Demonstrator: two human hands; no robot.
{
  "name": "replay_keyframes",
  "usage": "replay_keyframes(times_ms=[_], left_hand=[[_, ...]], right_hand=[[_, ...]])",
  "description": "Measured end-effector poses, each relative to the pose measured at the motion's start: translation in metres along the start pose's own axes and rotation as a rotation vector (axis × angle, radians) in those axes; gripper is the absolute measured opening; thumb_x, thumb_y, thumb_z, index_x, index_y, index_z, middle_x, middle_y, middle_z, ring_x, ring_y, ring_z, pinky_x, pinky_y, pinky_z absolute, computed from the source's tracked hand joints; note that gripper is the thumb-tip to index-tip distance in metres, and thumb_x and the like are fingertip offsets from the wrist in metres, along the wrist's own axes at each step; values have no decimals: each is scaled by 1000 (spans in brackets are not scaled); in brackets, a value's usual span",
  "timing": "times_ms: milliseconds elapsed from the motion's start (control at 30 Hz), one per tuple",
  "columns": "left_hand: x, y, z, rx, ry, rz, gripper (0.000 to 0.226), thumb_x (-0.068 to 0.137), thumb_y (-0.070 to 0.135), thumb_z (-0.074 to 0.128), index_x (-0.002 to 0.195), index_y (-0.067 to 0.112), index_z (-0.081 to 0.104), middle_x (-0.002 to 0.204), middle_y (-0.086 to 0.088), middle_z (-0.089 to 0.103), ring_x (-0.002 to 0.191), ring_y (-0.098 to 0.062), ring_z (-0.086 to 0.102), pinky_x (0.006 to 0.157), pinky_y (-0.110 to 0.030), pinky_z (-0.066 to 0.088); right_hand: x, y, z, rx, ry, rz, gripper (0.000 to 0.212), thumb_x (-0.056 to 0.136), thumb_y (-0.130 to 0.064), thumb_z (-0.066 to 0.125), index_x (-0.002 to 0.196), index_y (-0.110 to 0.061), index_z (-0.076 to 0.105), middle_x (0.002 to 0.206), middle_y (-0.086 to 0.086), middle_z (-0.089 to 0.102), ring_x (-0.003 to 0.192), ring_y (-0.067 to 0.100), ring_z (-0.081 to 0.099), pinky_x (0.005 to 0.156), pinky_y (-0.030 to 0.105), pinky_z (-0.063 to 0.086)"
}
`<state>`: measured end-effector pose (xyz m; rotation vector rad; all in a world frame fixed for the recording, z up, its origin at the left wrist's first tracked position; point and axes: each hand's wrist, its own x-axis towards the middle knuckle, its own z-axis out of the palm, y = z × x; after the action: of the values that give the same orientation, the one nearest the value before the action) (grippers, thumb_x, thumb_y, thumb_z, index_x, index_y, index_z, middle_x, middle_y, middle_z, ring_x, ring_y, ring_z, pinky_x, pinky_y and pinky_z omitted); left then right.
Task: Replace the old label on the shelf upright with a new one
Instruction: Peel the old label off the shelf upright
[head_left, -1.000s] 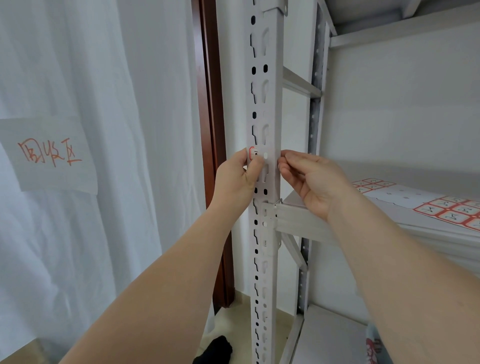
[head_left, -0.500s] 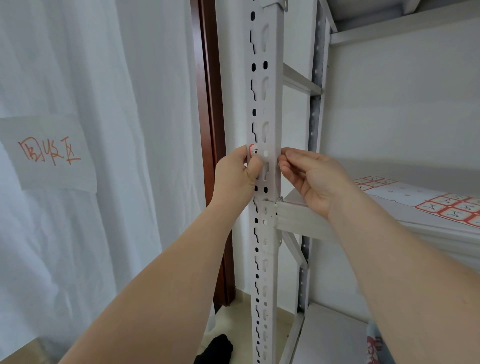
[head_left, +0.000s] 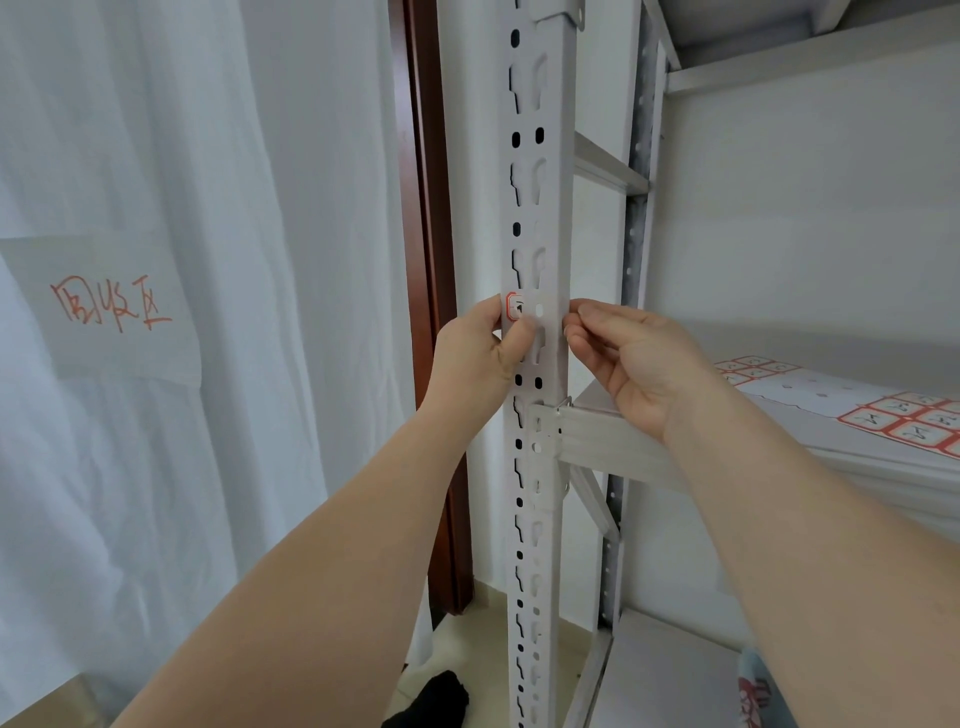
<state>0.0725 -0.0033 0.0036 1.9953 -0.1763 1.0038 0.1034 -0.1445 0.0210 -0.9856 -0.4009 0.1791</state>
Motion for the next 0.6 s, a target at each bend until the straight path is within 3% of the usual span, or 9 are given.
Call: replay_keyframes(times_ms=[333,600], left_hand=[[2,1,0,52,13,54,38,97,21,46,60,26,41,45,19,42,50,-7,30,45,-12,28],[3,-4,-1,49,-10,55,32,98,21,45,66,17,46,48,17,41,52,-7,29,46,-13,27]], right_hand=[[1,0,0,5,2,0,10,91,-2,57,88,0,66,63,3,68,54,5,63,56,12,53],[1,0,0,11,7,-1,11,90,-2,58,85,-2,66,58,1,69,53,6,64,55,12,53]])
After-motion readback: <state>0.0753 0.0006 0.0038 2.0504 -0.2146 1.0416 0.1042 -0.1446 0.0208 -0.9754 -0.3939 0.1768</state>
